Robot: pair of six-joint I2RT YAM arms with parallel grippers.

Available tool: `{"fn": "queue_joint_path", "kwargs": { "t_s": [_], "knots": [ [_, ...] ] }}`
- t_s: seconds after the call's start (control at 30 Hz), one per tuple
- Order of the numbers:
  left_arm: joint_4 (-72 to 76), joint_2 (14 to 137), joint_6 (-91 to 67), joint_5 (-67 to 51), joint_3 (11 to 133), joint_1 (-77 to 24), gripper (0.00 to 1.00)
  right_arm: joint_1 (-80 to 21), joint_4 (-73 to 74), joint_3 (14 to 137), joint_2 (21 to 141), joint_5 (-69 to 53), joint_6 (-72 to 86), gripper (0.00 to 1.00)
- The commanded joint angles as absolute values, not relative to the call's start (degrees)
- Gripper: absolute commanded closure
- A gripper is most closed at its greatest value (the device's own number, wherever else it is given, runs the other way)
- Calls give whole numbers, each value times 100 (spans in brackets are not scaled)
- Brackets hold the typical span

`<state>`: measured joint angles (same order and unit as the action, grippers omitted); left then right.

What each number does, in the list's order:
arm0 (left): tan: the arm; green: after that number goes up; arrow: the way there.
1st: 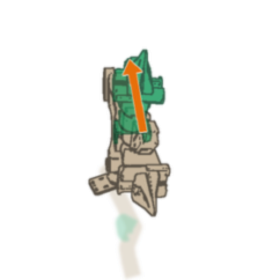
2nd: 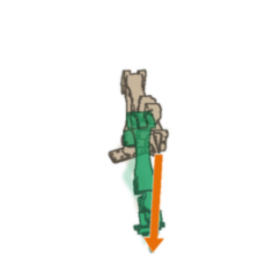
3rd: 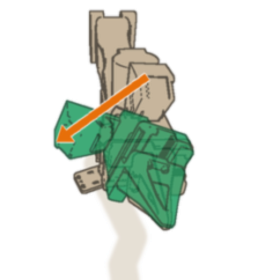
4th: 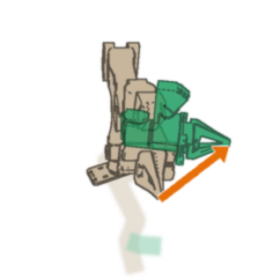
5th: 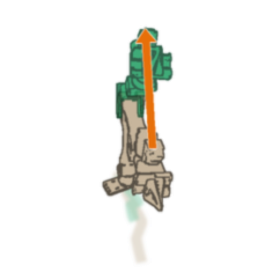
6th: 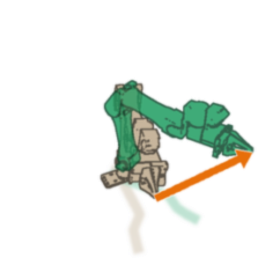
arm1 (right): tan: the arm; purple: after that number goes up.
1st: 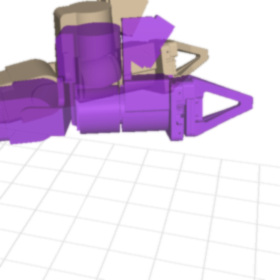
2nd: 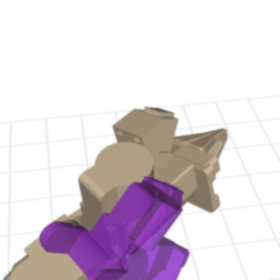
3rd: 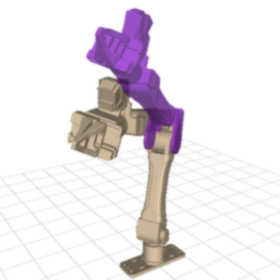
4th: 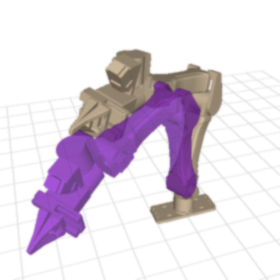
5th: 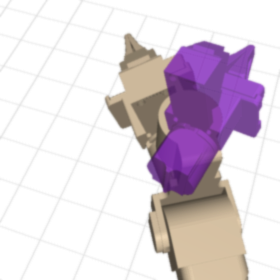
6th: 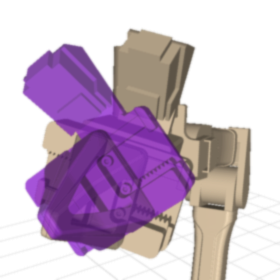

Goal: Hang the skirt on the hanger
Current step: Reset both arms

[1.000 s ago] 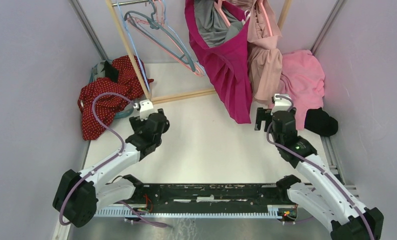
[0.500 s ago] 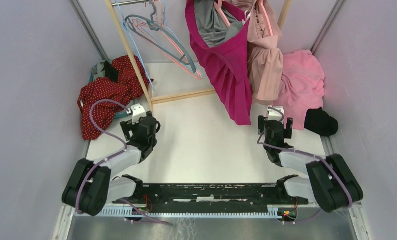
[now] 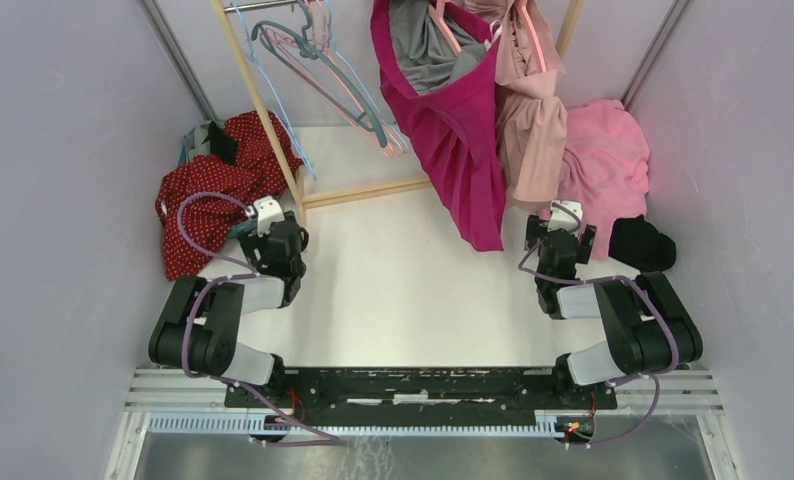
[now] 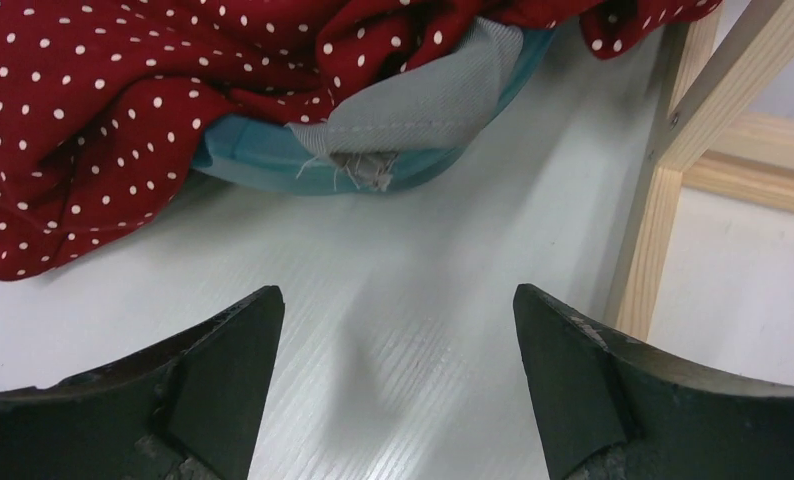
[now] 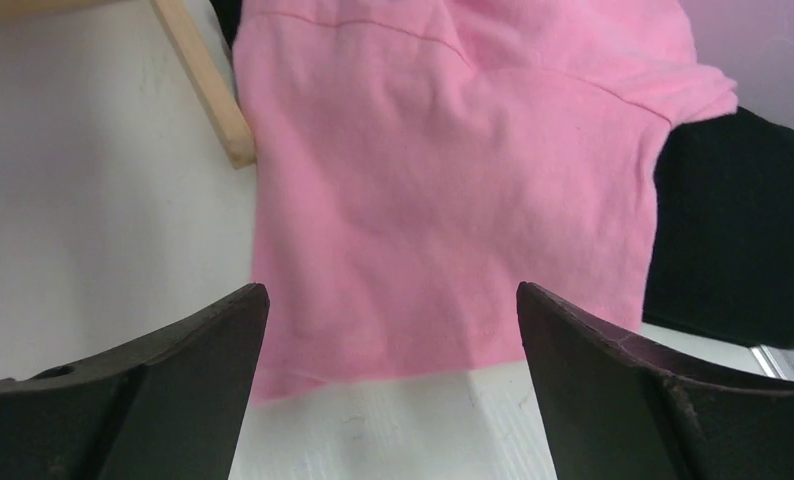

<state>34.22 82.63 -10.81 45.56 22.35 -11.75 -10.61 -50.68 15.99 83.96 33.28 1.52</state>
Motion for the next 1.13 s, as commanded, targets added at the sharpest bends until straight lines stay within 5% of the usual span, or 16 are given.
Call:
{"fn": "queue_joint_path", "kwargs": {
  "t_s": [0.0, 0.07, 0.4, 0.77, 1.1],
  "knots": [
    [4460, 8313, -790, 4160, 2296, -1004, 10, -932, -5959, 1611, 8665, 2673, 186, 0],
    [4379, 8359, -848, 4237, 2352, -966, 0, -920, -5632, 1789, 8757, 2617, 176, 0],
    [4141, 8194, -1105, 4281, 2285, -887, 0, -917, -5461, 1862, 8665, 2651, 217, 0],
    [4876, 7637, -798, 2373, 1658, -817, 1, -908, -5423, 1882, 8681, 2640, 227, 0],
    [4720, 7839, -735, 2642, 1855, -811, 1, -885, -5440, 1878, 8684, 2601, 226, 0]
  ]
}}
